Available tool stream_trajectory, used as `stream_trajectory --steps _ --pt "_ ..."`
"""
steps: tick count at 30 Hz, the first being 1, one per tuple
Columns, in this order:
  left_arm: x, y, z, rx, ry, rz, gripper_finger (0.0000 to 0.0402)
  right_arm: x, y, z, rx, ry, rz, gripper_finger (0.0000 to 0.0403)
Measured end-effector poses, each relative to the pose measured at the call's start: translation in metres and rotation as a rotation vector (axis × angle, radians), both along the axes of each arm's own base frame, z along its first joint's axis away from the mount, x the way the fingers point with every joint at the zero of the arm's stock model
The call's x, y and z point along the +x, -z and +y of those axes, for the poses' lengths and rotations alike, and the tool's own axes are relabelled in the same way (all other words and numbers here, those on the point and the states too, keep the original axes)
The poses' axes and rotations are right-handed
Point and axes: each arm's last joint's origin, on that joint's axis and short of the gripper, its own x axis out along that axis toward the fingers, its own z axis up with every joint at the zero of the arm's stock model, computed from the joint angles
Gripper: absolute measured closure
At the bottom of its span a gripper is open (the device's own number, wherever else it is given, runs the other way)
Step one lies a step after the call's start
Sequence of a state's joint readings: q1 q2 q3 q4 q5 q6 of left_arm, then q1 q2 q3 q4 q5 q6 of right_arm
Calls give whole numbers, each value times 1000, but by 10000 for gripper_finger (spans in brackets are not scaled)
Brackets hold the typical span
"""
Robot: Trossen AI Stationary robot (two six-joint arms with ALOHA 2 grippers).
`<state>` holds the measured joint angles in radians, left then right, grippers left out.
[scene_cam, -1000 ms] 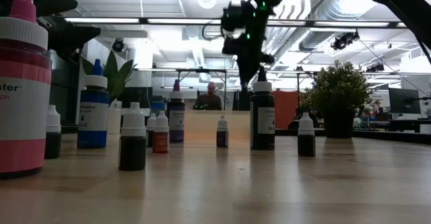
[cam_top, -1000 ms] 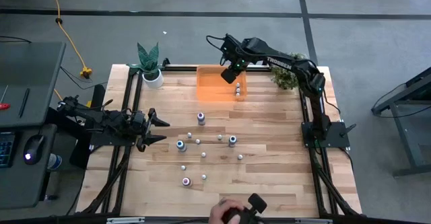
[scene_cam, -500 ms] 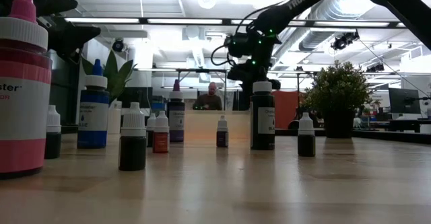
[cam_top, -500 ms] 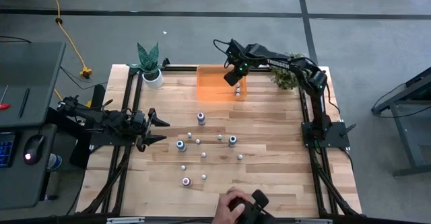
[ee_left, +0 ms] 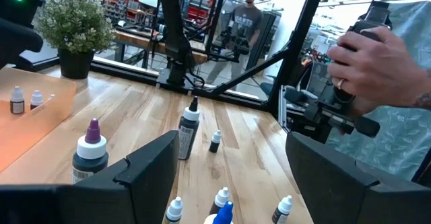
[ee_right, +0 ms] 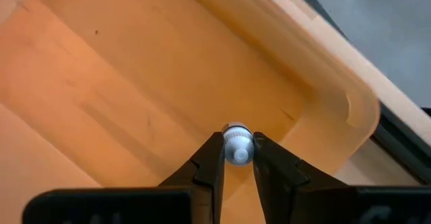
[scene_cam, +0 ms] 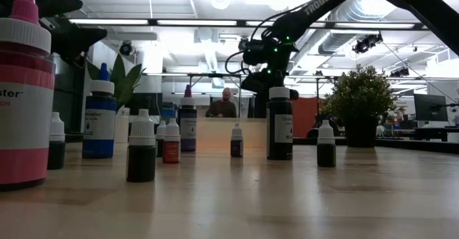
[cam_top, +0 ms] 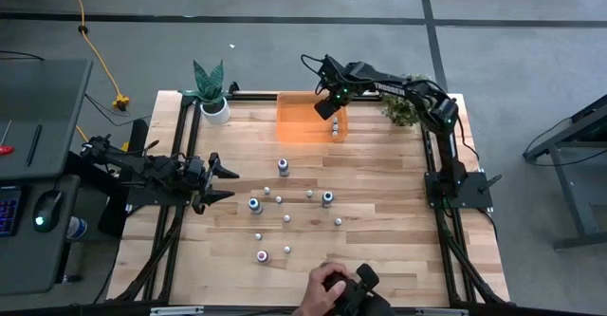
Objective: Pick & Place food coloring
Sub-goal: Put the small black food coloring bottle into the orange bin
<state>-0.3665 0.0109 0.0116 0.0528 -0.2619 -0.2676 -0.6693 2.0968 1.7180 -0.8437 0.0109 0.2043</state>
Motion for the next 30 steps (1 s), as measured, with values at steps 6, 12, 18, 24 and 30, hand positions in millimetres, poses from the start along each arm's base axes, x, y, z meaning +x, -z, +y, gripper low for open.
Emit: stream_trajectory --steps 6,12,18,24,30 --pt "0 0 0 0 0 0 130 -1 4 -2 19 27 8 348" --pt "0 0 0 0 0 0 130 1 16 -3 59 29 15 339" --pt "0 0 0 0 0 0 130 1 19 -3 68 29 22 345" --pt "0 0 0 0 0 0 130 2 24 -3 83 36 31 333" --pt "0 0 0 0 0 0 130 2 25 -3 77 58 36 328"
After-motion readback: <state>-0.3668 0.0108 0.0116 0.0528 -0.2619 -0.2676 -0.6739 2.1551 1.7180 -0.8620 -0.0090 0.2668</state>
